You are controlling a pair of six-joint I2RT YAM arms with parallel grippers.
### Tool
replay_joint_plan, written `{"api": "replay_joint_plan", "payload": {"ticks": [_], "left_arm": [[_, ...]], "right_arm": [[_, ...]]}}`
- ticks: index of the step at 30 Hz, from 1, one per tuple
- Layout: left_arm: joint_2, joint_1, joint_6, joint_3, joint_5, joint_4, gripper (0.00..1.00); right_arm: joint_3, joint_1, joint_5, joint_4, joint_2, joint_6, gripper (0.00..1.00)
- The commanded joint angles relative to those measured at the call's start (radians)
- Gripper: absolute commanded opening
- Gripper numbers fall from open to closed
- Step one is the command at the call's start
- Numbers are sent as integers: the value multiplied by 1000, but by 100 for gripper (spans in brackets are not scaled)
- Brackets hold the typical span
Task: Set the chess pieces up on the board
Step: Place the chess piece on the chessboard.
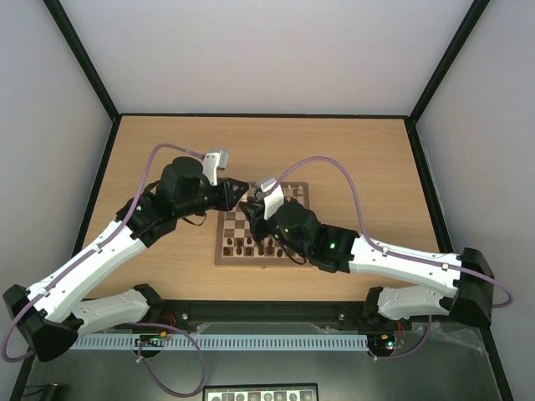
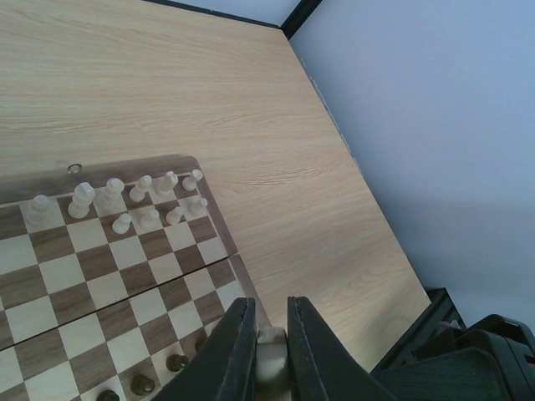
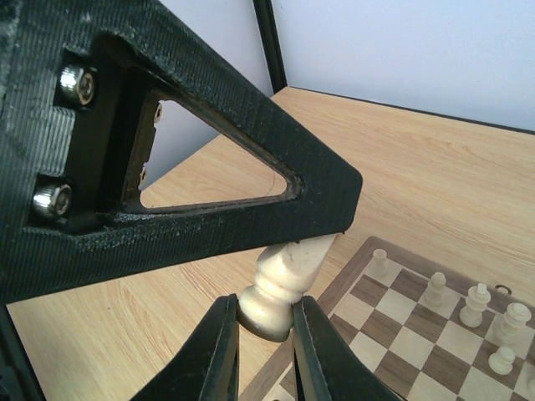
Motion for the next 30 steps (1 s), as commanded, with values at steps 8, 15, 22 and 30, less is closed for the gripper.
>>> {"api": "replay_joint_plan", "payload": {"ticks": [8,15,22,30], "left_arm": [[-49,-4,34,39,29,-126,18],[-54,-2,48,46,75,-161,24],[-44,37,91,70,194,-226,27],[-78,62,99,5,369,-235,30]], "right_arm": [[13,-8,89,-83,-68,-134,12],[12,-9,38,-119,-74,-197,9],[6,-6,-70,-185,-82,-230,7],[-4,70,-98,-325,-108,-206,7]]}}
